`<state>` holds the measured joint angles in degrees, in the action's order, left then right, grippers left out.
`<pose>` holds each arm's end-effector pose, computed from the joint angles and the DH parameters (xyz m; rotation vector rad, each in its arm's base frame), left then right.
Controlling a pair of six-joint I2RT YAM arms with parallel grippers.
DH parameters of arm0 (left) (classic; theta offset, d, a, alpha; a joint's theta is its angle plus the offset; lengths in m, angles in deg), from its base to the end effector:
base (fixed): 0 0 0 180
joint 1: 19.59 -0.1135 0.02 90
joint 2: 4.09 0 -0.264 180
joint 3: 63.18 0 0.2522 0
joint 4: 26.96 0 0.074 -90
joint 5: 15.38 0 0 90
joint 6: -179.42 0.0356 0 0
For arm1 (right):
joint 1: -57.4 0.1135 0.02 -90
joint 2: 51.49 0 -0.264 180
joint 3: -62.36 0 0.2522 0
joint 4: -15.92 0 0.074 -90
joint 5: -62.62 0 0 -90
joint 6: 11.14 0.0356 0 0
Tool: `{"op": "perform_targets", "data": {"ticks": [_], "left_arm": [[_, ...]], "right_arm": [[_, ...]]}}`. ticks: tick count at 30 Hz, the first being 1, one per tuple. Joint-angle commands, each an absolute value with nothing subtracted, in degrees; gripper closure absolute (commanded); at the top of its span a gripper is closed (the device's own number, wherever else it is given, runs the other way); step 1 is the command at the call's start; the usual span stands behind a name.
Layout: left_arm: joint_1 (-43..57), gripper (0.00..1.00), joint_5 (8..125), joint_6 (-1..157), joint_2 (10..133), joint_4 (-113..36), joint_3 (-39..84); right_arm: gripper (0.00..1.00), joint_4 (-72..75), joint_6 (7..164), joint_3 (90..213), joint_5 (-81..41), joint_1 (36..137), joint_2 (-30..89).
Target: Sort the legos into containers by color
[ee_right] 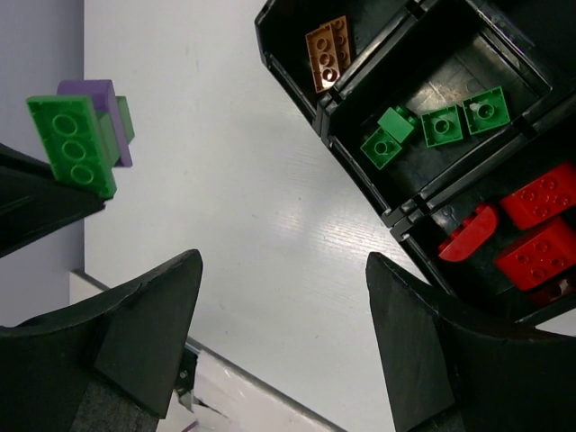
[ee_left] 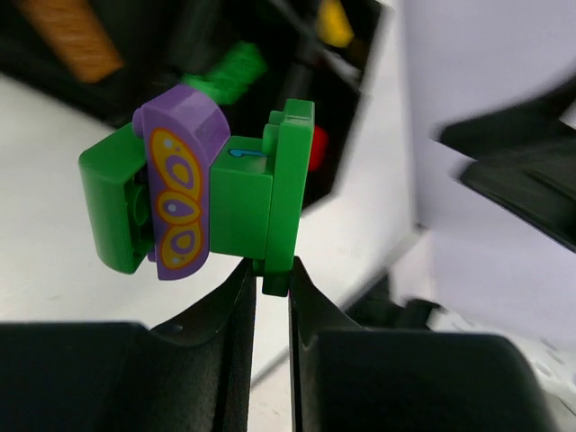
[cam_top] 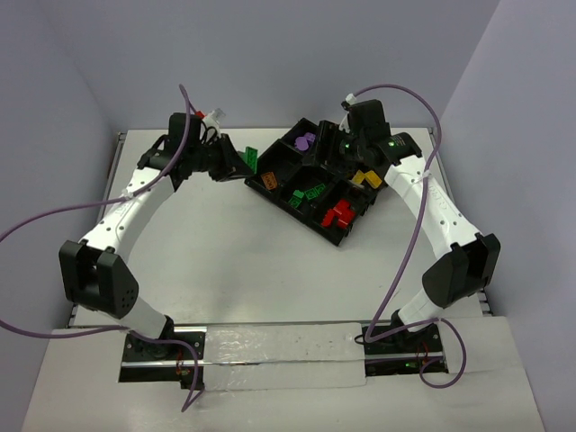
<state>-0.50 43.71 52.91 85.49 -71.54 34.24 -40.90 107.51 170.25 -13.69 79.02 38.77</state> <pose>0.3264 -0.1323 0.3494 -0.0334 2.3426 -1.1103 0.3183 0.1352 0.3853 0.0103 2.3383 0.7246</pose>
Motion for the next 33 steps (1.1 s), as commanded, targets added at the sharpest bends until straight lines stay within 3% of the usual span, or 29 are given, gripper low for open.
{"op": "perform_targets", "data": {"ticks": [1,6,11,13,14,19,26,30,33], "left_arm": [[1.3,1.00,64.4,58.4,83.3,-83.8,34.6],[3.7,1.00,77.6,55.6,77.7,-81.1,16.9],[6.6,1.00,80.1,50.6,77.0,-74.6,9.5],[7.7,0.94,81.6,48.5,78.3,-73.0,8.1],[7.9,0.85,82.0,48.4,79.0,-73.3,8.0],[8.5,0.02,82.2,51.4,82.2,-76.8,10.6],[8.3,0.01,83.7,52.0,81.9,-84.1,20.4],[4.1,0.22,89.6,43.2,81.9,-91.9,24.0],[0.8,0.23,88.6,43.3,82.2,-92.3,22.8]], "right_arm": [[0.19,-43.1,106.3,171.0,-16.4,79.5,38.0],[0.19,-43.5,105.3,170.5,-19.1,79.5,38.7],[0.19,-43.5,105.2,171.3,-18.7,79.5,40.5],[0.19,-43.5,105.3,171.4,-18.7,79.6,41.0],[0.19,-43.6,105.4,171.4,-18.8,79.7,40.9],[0.18,-44.3,105.1,171.7,-19.5,80.2,40.8],[0.17,-44.4,105.2,172.4,-19.5,81.0,42.4],[0.17,-45.1,104.7,173.6,-20.3,81.5,42.8],[0.17,-45.3,104.3,173.7,-20.5,81.5,42.9]]}}
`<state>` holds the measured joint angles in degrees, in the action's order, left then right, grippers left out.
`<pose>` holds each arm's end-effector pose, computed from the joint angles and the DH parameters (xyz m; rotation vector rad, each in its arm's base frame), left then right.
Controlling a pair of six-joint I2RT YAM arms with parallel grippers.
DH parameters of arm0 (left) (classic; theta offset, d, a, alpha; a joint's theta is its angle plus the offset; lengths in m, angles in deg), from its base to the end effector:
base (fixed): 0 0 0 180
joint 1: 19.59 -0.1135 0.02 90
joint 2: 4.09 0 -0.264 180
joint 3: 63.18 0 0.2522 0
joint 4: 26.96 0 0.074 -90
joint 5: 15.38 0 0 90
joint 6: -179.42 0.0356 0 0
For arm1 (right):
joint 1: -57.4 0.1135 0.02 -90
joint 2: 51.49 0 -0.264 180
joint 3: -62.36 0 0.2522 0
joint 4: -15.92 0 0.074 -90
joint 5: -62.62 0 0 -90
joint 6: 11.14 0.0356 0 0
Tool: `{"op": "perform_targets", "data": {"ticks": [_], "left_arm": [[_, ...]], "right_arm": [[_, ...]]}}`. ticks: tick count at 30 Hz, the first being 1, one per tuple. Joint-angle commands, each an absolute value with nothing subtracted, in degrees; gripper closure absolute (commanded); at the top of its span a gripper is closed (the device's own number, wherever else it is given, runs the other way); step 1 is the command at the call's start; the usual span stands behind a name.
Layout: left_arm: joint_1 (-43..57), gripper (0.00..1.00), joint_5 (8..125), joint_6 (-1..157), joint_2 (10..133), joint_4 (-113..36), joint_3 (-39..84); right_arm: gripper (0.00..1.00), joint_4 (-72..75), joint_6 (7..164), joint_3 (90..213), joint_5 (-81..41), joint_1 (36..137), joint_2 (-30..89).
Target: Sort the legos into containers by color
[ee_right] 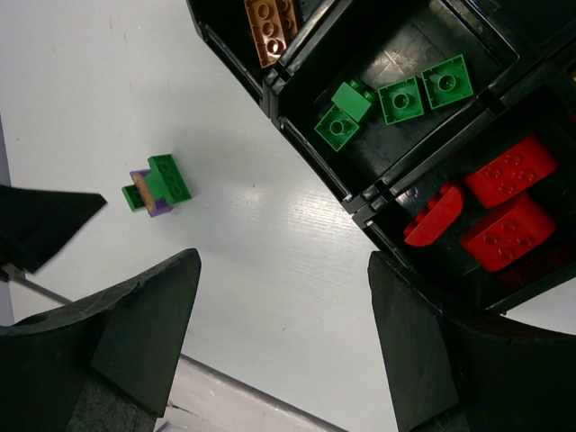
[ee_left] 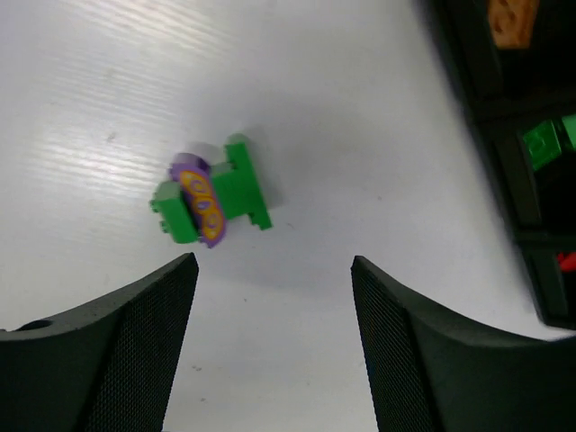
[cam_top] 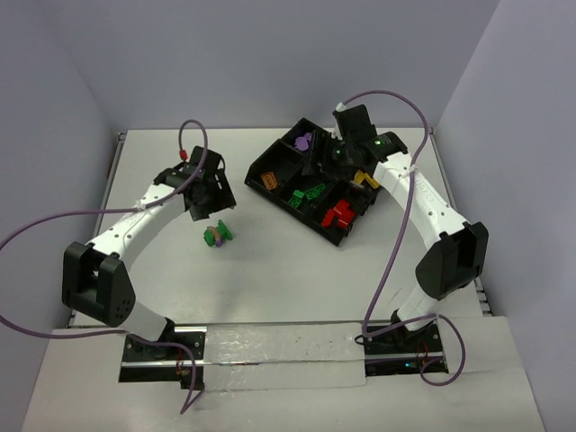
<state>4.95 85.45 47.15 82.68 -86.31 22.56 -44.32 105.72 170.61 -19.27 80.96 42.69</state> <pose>0.2858 -0.1231 0.2778 -0.4657 2.5623 -0.1730 0.3276 0.1483 0.3593 0.0007 2.4467 0.5759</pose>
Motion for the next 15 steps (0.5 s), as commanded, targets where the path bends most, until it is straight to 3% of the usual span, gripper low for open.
{"op": "perform_targets", "data": {"ticks": [1,4,7,15], "left_arm": [[0.7,0.20,88.6,44.4,82.5,-91.6,22.2],[0.5,0.14,86.4,46.5,84.3,-91.1,21.5],[0.4,0.15,84.8,46.2,85.0,-89.6,19.6],[-1.0,0.30,85.4,36.3,84.2,-83.7,11.9]], "right_arm": [[0.17,-45.3,104.3,173.7,-20.5,81.5,42.9],[0.18,-45.5,104.1,174.0,-20.4,81.6,43.3],[0.18,-45.5,104.1,174.1,-20.4,81.7,43.4],[0.18,-45.3,104.1,173.1,-20.7,81.7,42.9]]}}
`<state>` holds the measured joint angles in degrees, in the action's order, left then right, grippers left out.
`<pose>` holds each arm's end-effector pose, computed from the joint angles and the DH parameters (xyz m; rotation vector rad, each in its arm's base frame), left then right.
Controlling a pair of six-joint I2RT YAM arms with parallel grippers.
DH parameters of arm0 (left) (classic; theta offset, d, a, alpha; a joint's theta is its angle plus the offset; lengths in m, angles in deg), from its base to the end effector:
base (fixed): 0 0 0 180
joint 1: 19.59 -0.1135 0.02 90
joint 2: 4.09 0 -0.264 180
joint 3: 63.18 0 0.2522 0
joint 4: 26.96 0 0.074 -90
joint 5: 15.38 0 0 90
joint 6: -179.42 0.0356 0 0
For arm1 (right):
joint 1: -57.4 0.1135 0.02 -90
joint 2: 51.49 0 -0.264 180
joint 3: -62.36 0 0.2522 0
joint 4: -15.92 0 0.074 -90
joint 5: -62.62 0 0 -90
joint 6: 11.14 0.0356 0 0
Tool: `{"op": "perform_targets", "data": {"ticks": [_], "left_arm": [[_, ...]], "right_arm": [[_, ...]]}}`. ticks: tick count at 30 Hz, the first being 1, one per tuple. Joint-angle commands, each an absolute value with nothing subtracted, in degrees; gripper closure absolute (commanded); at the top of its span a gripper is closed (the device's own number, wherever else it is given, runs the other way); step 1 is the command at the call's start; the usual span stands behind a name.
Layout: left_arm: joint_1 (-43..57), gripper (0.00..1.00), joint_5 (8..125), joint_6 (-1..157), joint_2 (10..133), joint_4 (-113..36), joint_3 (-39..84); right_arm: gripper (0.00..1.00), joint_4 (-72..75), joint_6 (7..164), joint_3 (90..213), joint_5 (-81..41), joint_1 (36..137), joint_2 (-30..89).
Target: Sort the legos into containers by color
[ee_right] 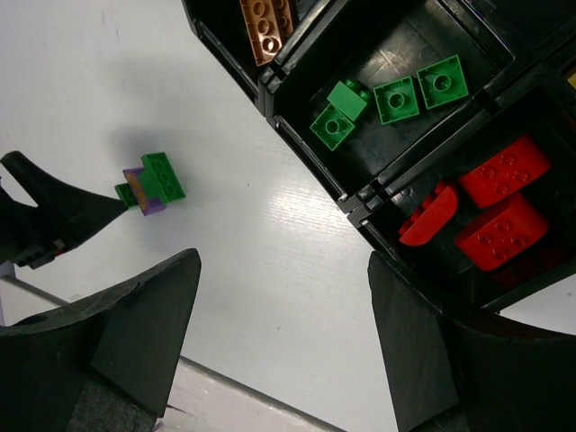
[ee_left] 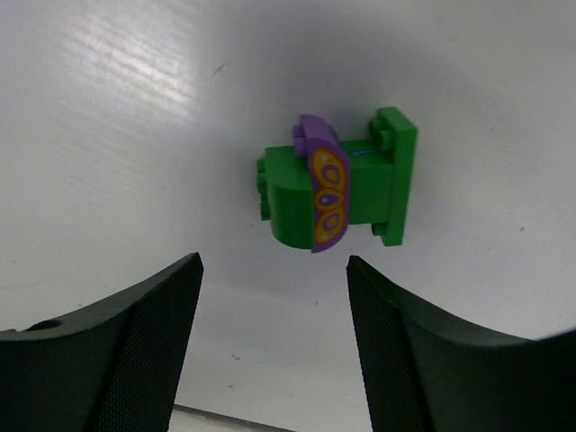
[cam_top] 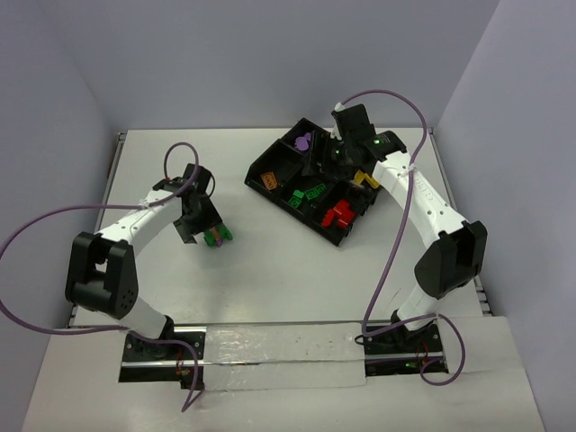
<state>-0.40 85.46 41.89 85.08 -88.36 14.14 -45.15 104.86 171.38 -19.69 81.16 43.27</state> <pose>0.2802 -0.0904 0.2213 -0.7220 2.7000 -0.0048 0.3286 0.1499 0.3590 -0.0173 2.4550 0.5583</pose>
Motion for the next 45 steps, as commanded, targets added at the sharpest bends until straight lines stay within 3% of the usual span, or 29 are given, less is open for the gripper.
{"op": "perform_targets", "data": {"ticks": [1,11,20,27,29,34,45], "left_arm": [[-1.1,0.32,85.5,35.7,84.3,-82.4,11.2],[-1.5,0.43,86.9,34.9,86.4,-75.7,7.8],[-1.7,0.48,89.4,36.4,87.1,-74.7,7.1],[-1.7,0.61,90.1,37.1,87.1,-74.4,6.0],[-1.7,0.67,89.9,38.1,87.5,-74.0,5.8],[-1.7,0.99,89.1,43.0,88.8,-75.0,8.3],[-1.7,1.00,79.4,55.7,83.7,-76.1,15.8]], "right_arm": [[0.18,-45.3,104.1,173.1,-20.7,81.7,42.9],[0.18,-45.6,104.1,173.2,-21.4,81.8,42.8],[0.18,-45.4,104.4,173.8,-21.2,82.1,43.4],[0.18,-45.3,104.7,173.6,-21.2,82.3,43.7],[0.18,-45.2,104.9,173.7,-20.9,82.4,43.8],[0.18,-46.4,102.8,175.4,-22.5,84.8,45.8],[0.17,-29.5,108.6,166.3,-4.4,93.2,46.6]]}}
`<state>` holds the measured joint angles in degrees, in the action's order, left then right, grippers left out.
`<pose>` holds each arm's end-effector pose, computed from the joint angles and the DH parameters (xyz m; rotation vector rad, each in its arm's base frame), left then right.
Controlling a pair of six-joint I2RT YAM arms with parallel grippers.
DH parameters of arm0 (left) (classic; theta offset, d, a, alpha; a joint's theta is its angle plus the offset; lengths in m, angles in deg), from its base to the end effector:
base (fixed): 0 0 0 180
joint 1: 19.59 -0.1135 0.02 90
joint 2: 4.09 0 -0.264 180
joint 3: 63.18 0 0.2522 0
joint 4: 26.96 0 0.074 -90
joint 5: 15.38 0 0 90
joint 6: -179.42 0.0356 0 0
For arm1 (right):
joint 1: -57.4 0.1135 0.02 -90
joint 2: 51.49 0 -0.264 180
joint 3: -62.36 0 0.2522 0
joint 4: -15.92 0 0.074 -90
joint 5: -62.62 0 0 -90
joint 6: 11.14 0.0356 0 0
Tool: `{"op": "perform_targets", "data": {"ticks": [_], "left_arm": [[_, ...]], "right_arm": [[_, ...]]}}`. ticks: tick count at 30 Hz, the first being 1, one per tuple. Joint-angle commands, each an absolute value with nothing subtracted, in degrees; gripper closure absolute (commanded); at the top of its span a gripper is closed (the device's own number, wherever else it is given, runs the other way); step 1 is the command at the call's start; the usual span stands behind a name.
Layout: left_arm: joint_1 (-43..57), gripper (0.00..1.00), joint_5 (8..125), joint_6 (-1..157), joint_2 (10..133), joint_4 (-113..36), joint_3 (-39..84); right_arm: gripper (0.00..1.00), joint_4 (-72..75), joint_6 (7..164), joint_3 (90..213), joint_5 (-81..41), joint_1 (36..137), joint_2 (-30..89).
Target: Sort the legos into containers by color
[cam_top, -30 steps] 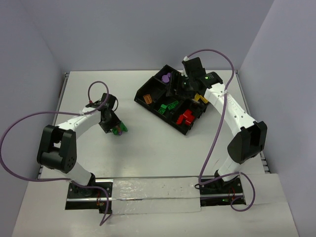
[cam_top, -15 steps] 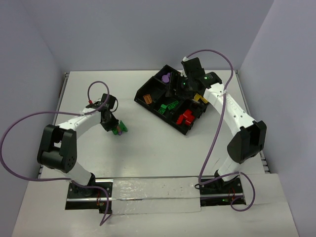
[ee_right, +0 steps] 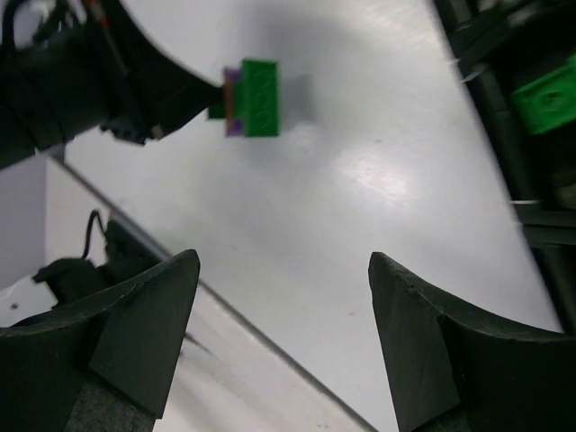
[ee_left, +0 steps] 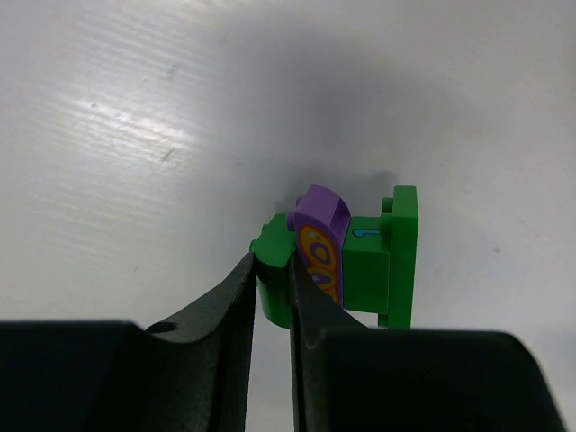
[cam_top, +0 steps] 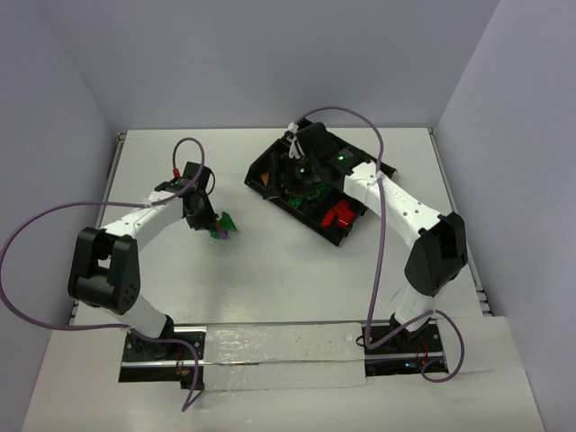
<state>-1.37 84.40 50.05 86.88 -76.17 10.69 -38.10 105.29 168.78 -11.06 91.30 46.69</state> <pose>0.2957 -0.0910 0.2034 -0.5427 2.6431 -0.0703 0.3120 0.2217 0.3334 -0.3068 2.4744 0.8167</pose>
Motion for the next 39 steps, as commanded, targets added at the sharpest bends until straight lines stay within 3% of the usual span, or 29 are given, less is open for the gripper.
{"op": "perform_targets", "data": {"ticks": [1,16,27,31,39], "left_arm": [[-1.7,1.00,78.9,56.2,82.9,-76.1,16.5],[-1.7,1.00,74.1,57.2,79.4,-78.3,19.4],[-1.7,1.00,74.1,56.5,77.5,-79.0,20.1],[-1.7,1.00,73.8,56.5,77.3,-79.1,19.8],[-1.7,1.00,73.6,56.4,77.0,-78.8,18.9]], "right_arm": [[0.17,-28.7,109.5,166.2,-4.4,93.8,47.2],[0.22,-15.7,119.8,165.2,-5.1,97.7,55.4],[0.21,-17.2,120.2,172.6,-3.9,98.8,63.8],[0.26,-14.5,122.3,171.9,-0.7,99.0,65.3],[0.51,-10.8,123.8,171.5,2.9,99.3,66.2]]}}
